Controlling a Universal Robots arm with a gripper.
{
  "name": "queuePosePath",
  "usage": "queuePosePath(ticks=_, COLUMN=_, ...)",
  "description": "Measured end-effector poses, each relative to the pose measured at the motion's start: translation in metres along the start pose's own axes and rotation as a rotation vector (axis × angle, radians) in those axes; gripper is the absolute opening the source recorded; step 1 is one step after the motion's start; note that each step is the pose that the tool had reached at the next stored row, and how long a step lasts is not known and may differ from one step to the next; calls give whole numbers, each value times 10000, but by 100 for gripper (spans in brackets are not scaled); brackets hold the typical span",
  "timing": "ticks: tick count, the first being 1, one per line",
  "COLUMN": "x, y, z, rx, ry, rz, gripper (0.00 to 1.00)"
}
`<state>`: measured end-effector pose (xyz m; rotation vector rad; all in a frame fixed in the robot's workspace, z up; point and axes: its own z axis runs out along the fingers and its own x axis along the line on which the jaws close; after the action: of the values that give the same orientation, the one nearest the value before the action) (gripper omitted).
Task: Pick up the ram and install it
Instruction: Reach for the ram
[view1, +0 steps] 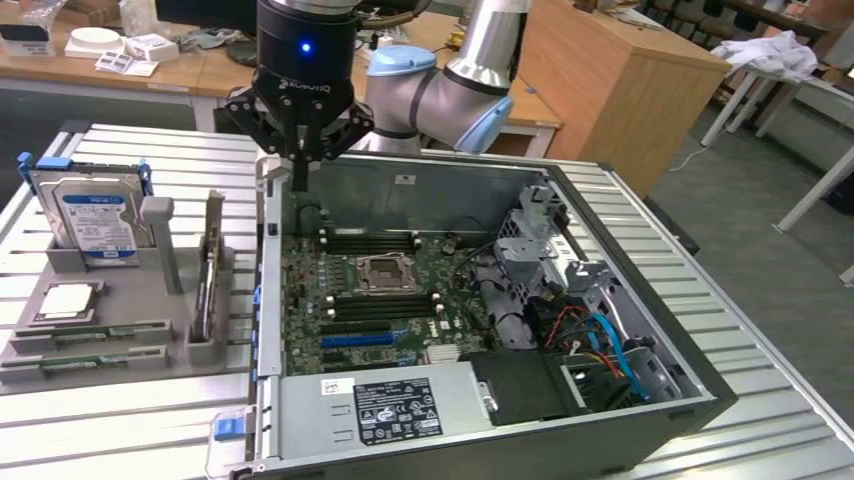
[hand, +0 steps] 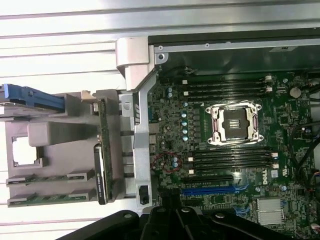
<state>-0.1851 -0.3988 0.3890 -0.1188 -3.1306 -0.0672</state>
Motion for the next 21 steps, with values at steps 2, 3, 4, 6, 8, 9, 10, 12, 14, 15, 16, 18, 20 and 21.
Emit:
queuePosePath(ticks=2, x=15, y=-1, z=3, rx=1, ry=24, rz=1, gripper=11)
queuePosePath(ticks=3, x=23, y=-2, z=4, rx=3, ry=36, rz=2, gripper=11)
queuePosePath(ticks=4, x=30, y=-3, z=5, rx=3, ry=47, rz=3, gripper=11)
queuePosePath(ticks=6, x=46, y=-4, z=7, rx=5, ry=73, rz=5, gripper=11)
queuePosePath(ticks=8, x=61, y=-5, z=9, rx=8, ry=98, rz=7, gripper=11)
queuePosePath(ticks=9, x=69, y=-6, z=11, rx=8, ry=109, rz=8, gripper=11)
queuePosePath(ticks=10, x=76, y=-6, z=12, rx=9, ry=121, rz=9, gripper=11)
queuePosePath(ticks=12, x=92, y=-8, z=14, rx=11, ry=146, rz=11, gripper=11)
queuePosePath(ticks=14, x=108, y=-9, z=17, rx=12, ry=169, rz=14, gripper=11)
queuePosePath(ticks=15, x=116, y=-10, z=18, rx=13, ry=181, rz=15, gripper=11)
queuePosePath(ticks=16, x=125, y=-10, z=19, rx=14, ry=193, rz=17, gripper=11)
queuePosePath(ticks=18, x=142, y=-12, z=23, rx=15, ry=214, rz=20, gripper=11)
queuePosePath(ticks=20, x=160, y=-13, z=26, rx=18, ry=236, rz=24, gripper=11)
queuePosePath(ticks=21, x=170, y=-14, z=27, rx=19, ry=246, rz=26, gripper=11)
